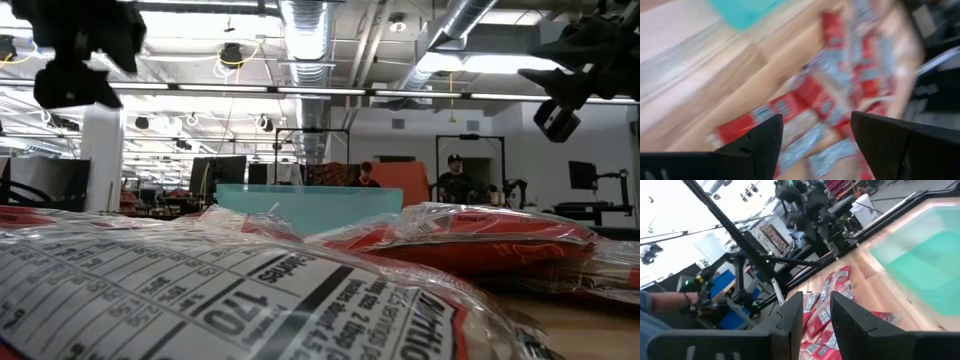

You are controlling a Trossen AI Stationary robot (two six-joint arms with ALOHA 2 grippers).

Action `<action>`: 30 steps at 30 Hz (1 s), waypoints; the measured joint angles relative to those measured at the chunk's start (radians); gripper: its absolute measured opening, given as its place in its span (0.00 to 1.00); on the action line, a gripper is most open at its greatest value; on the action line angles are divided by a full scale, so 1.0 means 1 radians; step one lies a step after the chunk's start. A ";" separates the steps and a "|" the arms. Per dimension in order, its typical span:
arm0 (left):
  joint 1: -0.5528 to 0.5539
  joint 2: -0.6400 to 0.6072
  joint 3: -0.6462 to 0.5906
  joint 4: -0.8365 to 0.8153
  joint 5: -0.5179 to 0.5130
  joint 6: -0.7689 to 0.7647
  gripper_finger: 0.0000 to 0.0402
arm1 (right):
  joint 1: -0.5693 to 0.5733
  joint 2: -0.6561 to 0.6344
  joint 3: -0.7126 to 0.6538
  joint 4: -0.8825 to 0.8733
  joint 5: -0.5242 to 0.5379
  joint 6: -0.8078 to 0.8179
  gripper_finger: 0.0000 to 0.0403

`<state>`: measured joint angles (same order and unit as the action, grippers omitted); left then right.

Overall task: Sort popcorn bags into baskets
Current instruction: Put the red popcorn bag into the blue bin

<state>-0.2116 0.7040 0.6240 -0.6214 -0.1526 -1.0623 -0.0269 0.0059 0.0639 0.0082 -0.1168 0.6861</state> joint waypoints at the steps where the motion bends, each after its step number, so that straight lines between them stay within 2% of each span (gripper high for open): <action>1: 0.021 0.034 0.009 -0.009 0.031 0.029 0.56 | 0.000 0.000 0.000 0.000 0.009 0.014 0.30; 6: 0.106 0.187 0.017 -0.006 0.142 0.188 0.59 | -0.003 0.000 0.000 -0.007 0.021 0.041 0.30; 11: 0.147 0.288 0.017 -0.105 0.160 0.115 0.66 | -0.002 0.000 0.000 -0.045 0.016 0.058 0.31; 14: 0.143 0.311 0.017 -0.192 0.177 0.080 0.72 | -0.002 0.000 0.000 -0.083 0.020 0.058 0.30; 16: 0.127 0.312 0.017 -0.209 0.163 0.111 0.75 | -0.002 0.000 0.000 -0.109 0.020 0.050 0.30; 19: 0.104 0.310 0.017 -0.167 0.119 0.227 0.76 | -0.002 0.000 0.002 -0.126 0.025 0.039 0.30; 25: 0.073 0.348 0.017 -0.052 0.082 0.674 0.76 | -0.002 0.000 0.002 -0.134 0.064 0.039 0.30; 30: 0.084 0.435 0.017 -0.028 0.099 0.834 0.76 | -0.002 0.000 0.002 -0.135 0.067 0.039 0.30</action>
<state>-0.1271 1.1390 0.6415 -0.6499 -0.0533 -0.2284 -0.0288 0.0063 0.0662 -0.1272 -0.0498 0.7255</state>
